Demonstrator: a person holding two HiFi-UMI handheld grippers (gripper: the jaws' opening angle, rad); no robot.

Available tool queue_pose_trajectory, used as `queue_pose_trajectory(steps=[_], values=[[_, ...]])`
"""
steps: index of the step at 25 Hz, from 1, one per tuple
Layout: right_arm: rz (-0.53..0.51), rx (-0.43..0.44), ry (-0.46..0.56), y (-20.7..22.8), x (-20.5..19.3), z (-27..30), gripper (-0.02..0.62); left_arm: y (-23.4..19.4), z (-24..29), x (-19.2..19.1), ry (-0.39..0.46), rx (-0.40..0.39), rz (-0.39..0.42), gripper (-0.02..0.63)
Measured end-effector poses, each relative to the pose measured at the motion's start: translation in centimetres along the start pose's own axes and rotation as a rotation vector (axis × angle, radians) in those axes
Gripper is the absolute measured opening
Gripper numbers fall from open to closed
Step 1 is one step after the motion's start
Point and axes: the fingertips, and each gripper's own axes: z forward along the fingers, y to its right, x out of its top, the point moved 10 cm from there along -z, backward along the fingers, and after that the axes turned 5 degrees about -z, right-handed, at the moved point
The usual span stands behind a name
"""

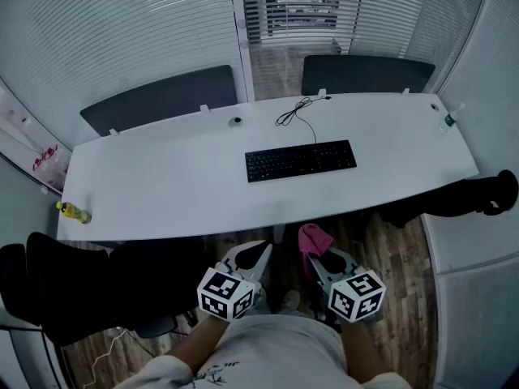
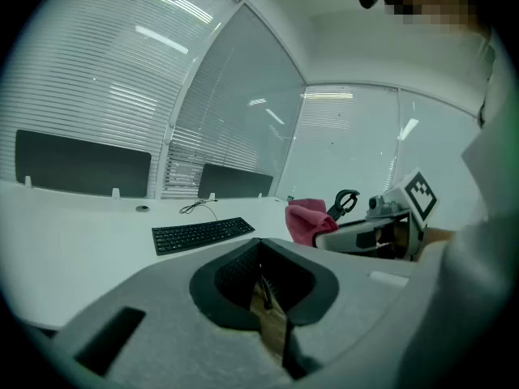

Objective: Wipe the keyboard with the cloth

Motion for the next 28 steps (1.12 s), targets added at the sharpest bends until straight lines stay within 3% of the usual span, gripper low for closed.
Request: queue_pose_trajectory(steps=[7,11,28], values=[[-0.013,0.01,0.001,0.2,0.3,0.0,0.061,0.3,0.5,0.2,-0.008,-0.001,-0.002,0.011],[0.037,0.0,0.033,0.9,0.1,-0.4,0.061,0.7,0.8,0.2,-0.009,0.003,0.004,0.011],[0.046,0.099,0.009,4.8,-0.1,-2.1,0.063,4.1,2.9,-0.3,0.003,0.054,0.014,0.011]])
